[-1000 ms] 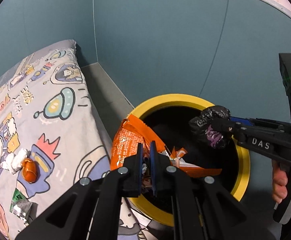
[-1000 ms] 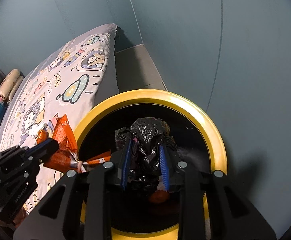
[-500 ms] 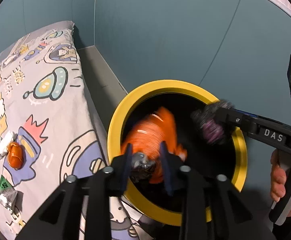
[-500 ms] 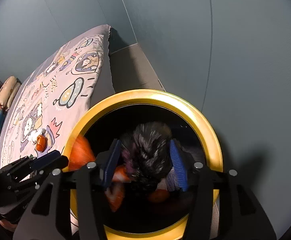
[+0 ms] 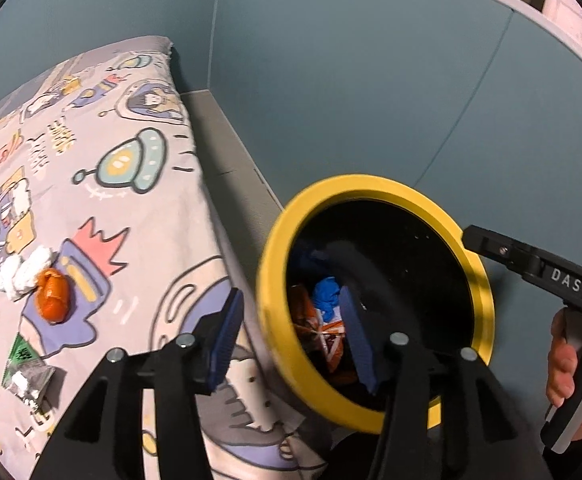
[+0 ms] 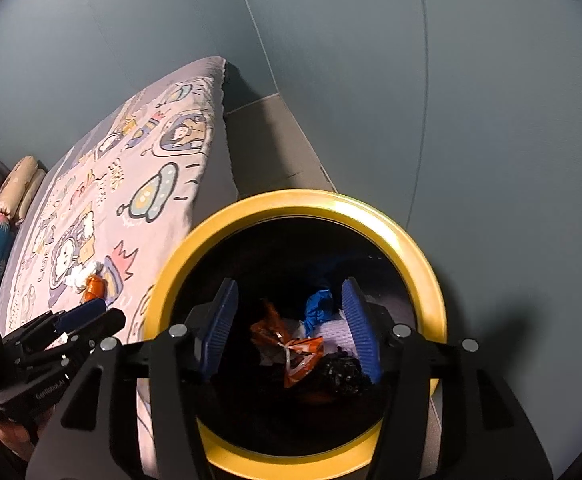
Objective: Collect trash
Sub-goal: 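Open the left tool over the bin while the right tool releases the black bag, then move both tools back over the tissues and orange peel on the bed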
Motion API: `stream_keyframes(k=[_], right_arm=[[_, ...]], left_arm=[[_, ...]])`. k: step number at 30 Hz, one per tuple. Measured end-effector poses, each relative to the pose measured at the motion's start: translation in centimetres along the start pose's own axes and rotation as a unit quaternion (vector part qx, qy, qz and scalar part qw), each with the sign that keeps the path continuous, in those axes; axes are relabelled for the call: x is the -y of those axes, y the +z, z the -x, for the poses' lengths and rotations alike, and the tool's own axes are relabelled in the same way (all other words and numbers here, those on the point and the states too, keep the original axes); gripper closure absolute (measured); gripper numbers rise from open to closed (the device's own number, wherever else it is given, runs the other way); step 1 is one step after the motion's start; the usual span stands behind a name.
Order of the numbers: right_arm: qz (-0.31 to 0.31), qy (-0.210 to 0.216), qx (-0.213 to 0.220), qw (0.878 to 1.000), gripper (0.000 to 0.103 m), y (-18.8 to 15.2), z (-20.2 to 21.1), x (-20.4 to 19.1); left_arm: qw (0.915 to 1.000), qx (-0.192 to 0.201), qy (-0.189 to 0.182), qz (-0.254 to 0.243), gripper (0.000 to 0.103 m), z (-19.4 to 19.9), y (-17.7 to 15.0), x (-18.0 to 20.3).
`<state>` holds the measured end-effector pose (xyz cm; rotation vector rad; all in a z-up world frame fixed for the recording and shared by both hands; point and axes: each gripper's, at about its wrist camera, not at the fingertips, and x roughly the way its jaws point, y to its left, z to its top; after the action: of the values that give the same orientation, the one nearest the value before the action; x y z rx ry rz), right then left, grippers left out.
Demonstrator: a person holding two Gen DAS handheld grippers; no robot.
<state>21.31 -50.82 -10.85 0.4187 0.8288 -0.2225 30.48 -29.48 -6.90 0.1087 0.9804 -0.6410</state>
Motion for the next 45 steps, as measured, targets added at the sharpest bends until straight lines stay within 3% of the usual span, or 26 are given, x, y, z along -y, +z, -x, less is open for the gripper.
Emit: stream_keyframes(k=[15, 27, 45], right_arm=[[0.050, 0.029, 0.012, 0.998, 0.043, -0.2, 2.0, -6.5], [0.097, 0.061, 0.002, 0.993, 0.039, -0.5, 1.6, -12.8], [0.142, 0.101, -0.032, 0.984, 0.038, -2.2, -1.9, -21.1]], left_arm=[[0.9975, 0.031, 0.027, 0.058, 0.039, 5.8, -1.1, -5.5], [0.9926, 0.046, 0.075, 0.083, 0.032, 9.3, -3.0, -10.8], [0.9717, 0.046, 0.159, 0.169, 0.031, 11.2, -4.9, -22.9]])
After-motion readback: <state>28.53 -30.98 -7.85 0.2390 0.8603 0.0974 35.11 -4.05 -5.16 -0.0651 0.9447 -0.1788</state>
